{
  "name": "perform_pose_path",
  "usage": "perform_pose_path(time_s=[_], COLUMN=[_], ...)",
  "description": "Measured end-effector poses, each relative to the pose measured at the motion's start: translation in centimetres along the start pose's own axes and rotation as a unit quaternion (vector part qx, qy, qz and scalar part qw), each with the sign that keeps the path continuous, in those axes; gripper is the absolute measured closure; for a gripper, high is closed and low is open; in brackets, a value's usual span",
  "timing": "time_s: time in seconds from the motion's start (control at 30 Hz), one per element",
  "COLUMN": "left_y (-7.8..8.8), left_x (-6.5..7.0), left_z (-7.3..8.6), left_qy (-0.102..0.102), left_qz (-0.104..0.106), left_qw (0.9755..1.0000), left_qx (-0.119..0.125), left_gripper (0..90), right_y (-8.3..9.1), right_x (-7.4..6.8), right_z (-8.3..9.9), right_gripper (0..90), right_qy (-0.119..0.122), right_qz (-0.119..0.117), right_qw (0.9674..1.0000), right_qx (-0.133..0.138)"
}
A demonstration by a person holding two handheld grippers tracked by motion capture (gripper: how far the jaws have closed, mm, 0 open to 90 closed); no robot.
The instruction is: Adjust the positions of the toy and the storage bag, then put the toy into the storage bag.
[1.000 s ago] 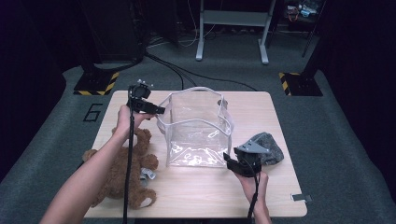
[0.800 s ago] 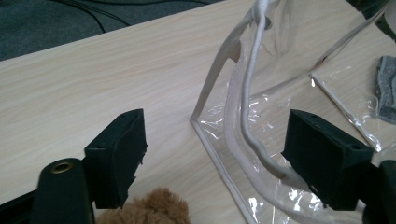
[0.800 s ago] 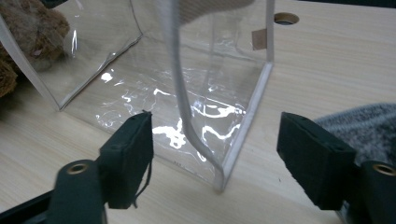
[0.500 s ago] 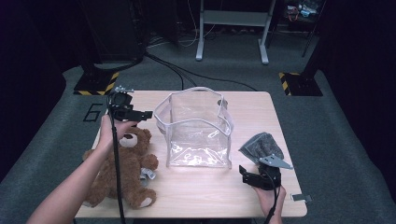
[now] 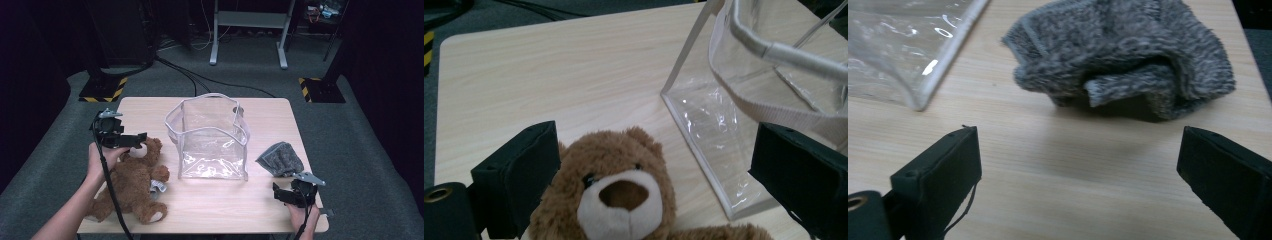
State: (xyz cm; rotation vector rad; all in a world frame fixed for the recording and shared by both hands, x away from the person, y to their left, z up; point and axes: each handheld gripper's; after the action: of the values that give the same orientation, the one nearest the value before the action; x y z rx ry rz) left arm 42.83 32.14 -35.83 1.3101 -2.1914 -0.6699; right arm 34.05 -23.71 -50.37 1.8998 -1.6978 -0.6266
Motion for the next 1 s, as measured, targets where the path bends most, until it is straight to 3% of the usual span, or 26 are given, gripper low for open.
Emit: perform_pose_path(time_s=[0.03, 0.23, 0.53, 0.63, 0.77, 1.0], left_y=[0.1, 0.2, 0.3, 0.1, -0.6, -2.3], left_x=[0.0, -0.2, 0.0, -0.2, -0.5, -0.7], left_z=[0.4, 2.3, 3.7, 4.4, 5.6, 5.8], left_qy=[0.001, 0.011, 0.01, 0.02, 0.025, 0.04], left_qz=[-0.002, -0.017, -0.026, -0.031, -0.041, -0.05], left_qw=[1.0, 0.9998, 0.9996, 0.9992, 0.998, 0.9946], left_qx=[-0.001, -0.004, -0.01, -0.017, -0.042, -0.081], left_gripper=[3.6, 0.8, 0.0, 0.0, 0.0, 0.0], right_y=[-0.3, -1.0, -1.7, -2.1, -2.4, -2.4], right_x=[0.3, 1.0, 1.4, 1.4, 1.3, 1.4], right_z=[0.0, 0.2, 0.8, 1.1, 1.2, 1.4], right_gripper=[2.7, 2.1, 1.0, 0.6, 0.0, 0.0], right_qy=[0.001, -0.004, -0.01, -0.001, -0.003, -0.001], right_qz=[0.012, 0.023, 0.036, 0.042, 0.039, 0.038], right_qw=[0.9999, 0.9996, 0.999, 0.9986, 0.9986, 0.9988], right_qx=[-0.004, -0.014, -0.024, -0.031, -0.036, -0.032])
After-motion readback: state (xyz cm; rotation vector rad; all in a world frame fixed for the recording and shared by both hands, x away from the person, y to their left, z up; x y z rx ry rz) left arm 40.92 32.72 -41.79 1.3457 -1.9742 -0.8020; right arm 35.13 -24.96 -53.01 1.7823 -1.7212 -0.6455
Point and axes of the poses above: each handheld gripper's, and its own axes: y roughly backward along the jaws, z roughly out of its underside, x roughly to its right, and after that the axes turned 4 degrees about z, right-handed
